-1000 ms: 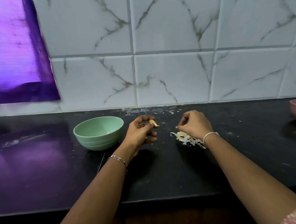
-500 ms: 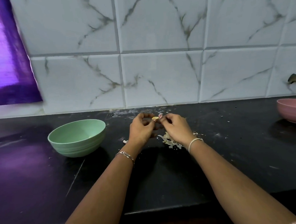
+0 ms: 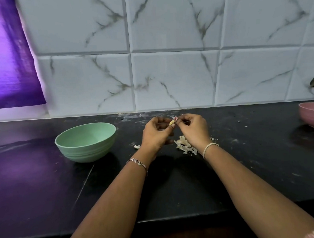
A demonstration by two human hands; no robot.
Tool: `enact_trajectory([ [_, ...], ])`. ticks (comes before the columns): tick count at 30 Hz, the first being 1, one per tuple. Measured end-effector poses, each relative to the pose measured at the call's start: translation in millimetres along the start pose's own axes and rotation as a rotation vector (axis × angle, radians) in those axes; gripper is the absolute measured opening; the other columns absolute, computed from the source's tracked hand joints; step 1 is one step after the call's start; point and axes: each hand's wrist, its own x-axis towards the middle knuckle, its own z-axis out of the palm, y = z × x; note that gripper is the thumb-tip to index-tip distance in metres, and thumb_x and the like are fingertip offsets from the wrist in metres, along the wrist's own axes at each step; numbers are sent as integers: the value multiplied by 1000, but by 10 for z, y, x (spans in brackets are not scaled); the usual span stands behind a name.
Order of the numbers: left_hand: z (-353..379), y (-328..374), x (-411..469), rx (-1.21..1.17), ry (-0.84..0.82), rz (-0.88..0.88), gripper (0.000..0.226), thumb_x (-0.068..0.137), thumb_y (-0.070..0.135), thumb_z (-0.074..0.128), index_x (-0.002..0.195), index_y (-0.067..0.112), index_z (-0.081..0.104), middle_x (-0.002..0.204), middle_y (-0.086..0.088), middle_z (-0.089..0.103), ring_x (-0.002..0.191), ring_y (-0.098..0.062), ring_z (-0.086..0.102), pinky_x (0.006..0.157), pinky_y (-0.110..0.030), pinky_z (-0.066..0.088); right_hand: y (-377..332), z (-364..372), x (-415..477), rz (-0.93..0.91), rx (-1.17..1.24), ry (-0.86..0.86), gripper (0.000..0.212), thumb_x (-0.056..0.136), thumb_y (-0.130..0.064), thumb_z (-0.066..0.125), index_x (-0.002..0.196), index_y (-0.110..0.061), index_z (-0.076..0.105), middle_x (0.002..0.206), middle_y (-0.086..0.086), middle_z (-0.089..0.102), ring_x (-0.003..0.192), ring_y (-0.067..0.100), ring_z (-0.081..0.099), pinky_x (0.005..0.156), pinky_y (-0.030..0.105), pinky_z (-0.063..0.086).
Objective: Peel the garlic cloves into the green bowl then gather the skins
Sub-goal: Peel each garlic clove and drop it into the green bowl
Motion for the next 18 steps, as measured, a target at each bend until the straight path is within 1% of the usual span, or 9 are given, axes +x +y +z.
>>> enact_trajectory([
  [2,-16,-17,9,-9,20,-14,22,87,11,70,105,4,61,92,-14,65,71,-20,64,60,-34,59,1,19,-1,-11,7,-5,15,90,-28,68,85,-17,76,77,-4,71,78,14,67,72,27,50],
  [4,-36,-27,13,-22,22,-44,22,86,10,71,105,1,62,91,-16,67,68,-18,62,61,-34,59,14,34,-10,-6,32,18,10,87,-26,72,82,-18,75,74,-6,70,75,14,67,70,25,50],
  [7,-43,-13,22,-62,-4,-85,20,86,7,71,104,0,65,86,-11,70,65,-16,62,58,-28,59,48,28,31,25,66,49,10,83,-24,75,75,-21,71,73,-1,71,73,19,67,70,33,54],
  [10,-55,-7,17,-80,-33,-101,13,88,5,67,101,2,67,82,-8,72,63,-13,65,56,-23,57,69,25,54,52,84,4,16,84,-24,75,70,-23,66,70,-2,68,71,20,64,73,36,52],
  [13,-63,-13,9,-94,-55,-116,7,91,4,62,96,4,67,78,-6,71,58,-8,65,56,-22,57,64,23,41,93,152,-38,19,85,-21,74,68,-21,65,66,-4,62,66,12,55,69,31,48],
  [15,-65,-9,3,-100,-69,-134,8,93,4,59,95,4,67,79,-6,70,59,-8,64,58,-22,57,55,12,25,137,228,-68,18,86,-19,73,69,-17,65,66,-4,59,64,8,51,65,24,44],
  [16,-68,-5,2,-106,-78,-142,8,94,4,58,95,5,67,79,-6,70,60,-9,64,59,-23,57,49,4,19,159,270,-86,18,87,-17,72,70,-16,65,66,-4,58,63,7,50,62,19,43],
  [18,-78,-2,-1,-136,-92,-158,9,94,4,58,94,6,66,81,-6,70,64,-10,63,60,-24,58,33,-6,4,197,379,-128,18,88,-14,70,71,-14,65,65,-4,60,61,3,52,61,14,43],
])
